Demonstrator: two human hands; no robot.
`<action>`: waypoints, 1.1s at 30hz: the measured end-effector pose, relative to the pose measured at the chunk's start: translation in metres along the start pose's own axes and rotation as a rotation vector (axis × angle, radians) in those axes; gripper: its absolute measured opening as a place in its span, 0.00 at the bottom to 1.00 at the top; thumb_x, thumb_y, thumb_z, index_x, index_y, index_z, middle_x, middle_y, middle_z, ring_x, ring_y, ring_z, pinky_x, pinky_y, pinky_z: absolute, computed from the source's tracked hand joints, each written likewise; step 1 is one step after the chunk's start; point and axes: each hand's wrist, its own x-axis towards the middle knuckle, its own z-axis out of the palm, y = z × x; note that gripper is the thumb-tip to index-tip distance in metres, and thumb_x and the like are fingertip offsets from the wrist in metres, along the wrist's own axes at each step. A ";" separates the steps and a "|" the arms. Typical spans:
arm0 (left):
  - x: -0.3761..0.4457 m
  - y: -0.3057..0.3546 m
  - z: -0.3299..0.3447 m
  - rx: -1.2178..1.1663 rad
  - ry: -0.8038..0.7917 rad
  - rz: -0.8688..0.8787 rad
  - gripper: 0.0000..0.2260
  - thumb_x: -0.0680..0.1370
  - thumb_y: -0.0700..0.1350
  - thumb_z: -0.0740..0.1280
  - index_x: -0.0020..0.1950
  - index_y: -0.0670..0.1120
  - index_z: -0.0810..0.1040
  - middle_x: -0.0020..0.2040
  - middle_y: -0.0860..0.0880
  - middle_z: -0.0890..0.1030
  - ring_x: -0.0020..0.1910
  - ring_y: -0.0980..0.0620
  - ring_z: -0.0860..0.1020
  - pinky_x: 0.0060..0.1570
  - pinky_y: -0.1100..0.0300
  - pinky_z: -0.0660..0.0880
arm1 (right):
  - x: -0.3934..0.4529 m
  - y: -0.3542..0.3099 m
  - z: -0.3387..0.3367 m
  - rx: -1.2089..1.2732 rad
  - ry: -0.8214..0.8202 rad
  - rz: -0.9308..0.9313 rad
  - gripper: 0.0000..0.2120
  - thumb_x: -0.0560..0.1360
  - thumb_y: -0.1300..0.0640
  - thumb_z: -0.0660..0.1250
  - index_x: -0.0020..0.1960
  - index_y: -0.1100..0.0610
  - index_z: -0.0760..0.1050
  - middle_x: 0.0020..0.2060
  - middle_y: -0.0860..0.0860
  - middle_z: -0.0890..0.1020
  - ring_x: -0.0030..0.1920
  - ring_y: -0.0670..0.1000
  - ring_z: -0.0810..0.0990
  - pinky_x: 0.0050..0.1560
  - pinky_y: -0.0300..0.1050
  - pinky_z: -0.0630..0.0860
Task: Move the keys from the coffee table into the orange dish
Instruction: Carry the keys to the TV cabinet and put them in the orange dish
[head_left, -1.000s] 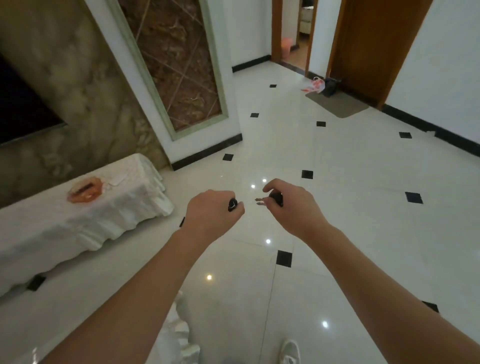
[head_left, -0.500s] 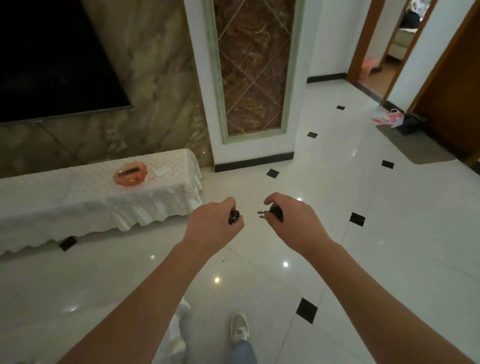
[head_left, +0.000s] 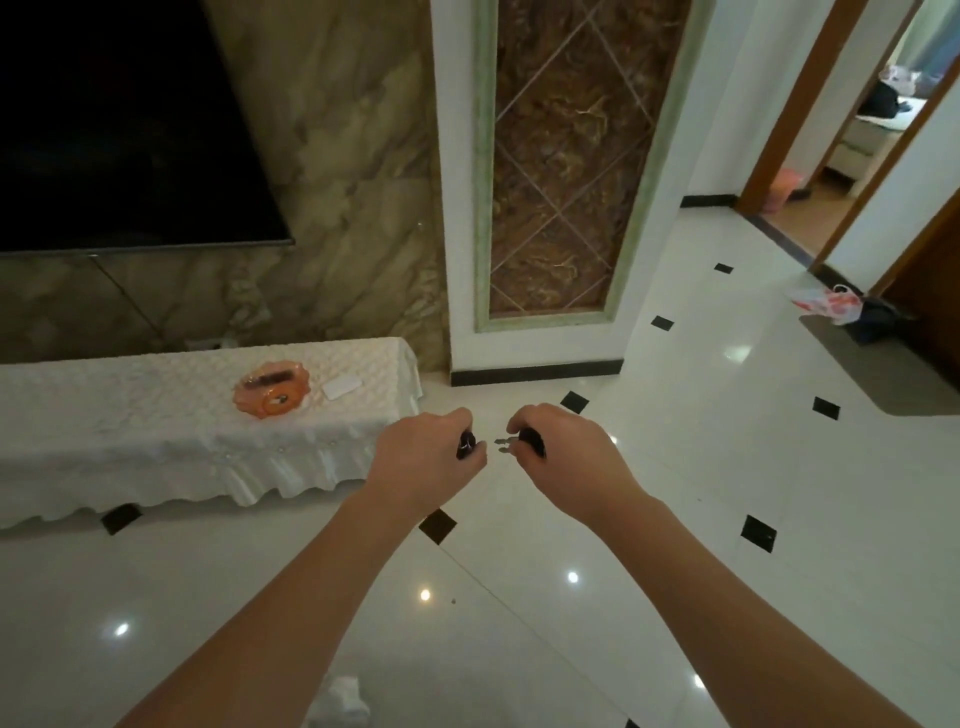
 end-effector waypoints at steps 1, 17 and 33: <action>0.007 -0.009 0.000 -0.001 0.000 -0.022 0.11 0.77 0.59 0.62 0.43 0.53 0.70 0.34 0.56 0.78 0.30 0.58 0.74 0.31 0.65 0.70 | 0.015 0.001 0.005 0.003 -0.013 -0.017 0.09 0.77 0.51 0.64 0.57 0.50 0.76 0.49 0.45 0.81 0.44 0.45 0.78 0.47 0.40 0.76; 0.123 -0.120 0.001 0.169 -0.025 -0.373 0.11 0.77 0.59 0.61 0.42 0.55 0.64 0.29 0.58 0.67 0.28 0.58 0.68 0.29 0.64 0.61 | 0.256 -0.002 0.079 0.134 -0.228 -0.342 0.08 0.77 0.50 0.65 0.55 0.47 0.76 0.47 0.44 0.81 0.41 0.43 0.76 0.43 0.37 0.73; 0.129 -0.283 0.000 0.154 0.155 -0.544 0.11 0.73 0.54 0.69 0.39 0.51 0.70 0.27 0.57 0.68 0.24 0.58 0.63 0.25 0.69 0.52 | 0.392 -0.119 0.183 0.092 -0.358 -0.660 0.05 0.77 0.50 0.66 0.52 0.47 0.78 0.46 0.46 0.82 0.42 0.45 0.77 0.44 0.37 0.73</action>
